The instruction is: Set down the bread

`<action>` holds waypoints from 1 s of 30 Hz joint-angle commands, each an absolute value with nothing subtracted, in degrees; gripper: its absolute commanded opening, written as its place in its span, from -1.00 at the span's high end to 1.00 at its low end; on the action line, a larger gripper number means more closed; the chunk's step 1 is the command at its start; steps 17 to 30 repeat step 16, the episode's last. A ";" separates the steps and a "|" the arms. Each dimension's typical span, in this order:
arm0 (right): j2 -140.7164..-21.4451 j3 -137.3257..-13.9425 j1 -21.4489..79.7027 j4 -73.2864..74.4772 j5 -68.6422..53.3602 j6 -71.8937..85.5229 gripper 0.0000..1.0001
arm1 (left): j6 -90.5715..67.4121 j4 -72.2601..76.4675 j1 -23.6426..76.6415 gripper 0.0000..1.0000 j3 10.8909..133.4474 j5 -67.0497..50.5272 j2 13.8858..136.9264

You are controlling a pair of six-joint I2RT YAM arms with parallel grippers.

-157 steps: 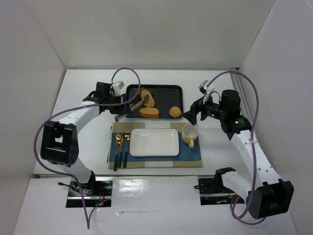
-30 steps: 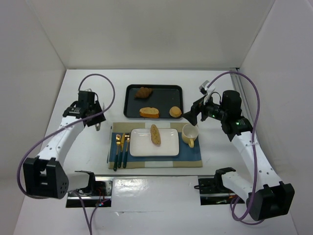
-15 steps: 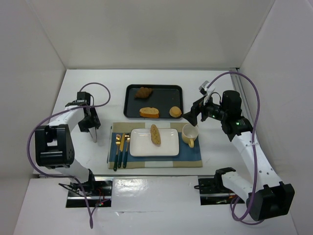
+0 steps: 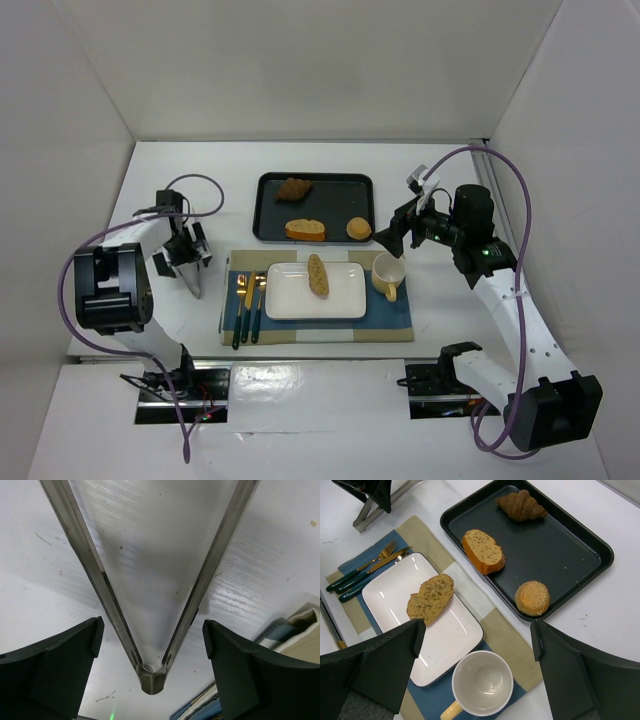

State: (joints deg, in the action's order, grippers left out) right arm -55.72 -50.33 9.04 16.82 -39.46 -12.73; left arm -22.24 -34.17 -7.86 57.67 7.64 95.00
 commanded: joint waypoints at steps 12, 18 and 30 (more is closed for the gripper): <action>-55.55 -52.82 9.32 13.89 -33.41 -6.78 -1.00 | -23.74 -28.95 -3.79 -1.00 54.42 -0.59 63.13; -54.76 -52.55 9.32 12.74 -28.14 -5.36 -1.00 | -21.10 -19.46 0.69 -1.00 47.39 -16.49 51.52; -54.76 -52.55 9.32 12.74 -28.14 -5.36 -1.00 | -21.10 -19.46 0.69 -1.00 47.39 -16.49 51.52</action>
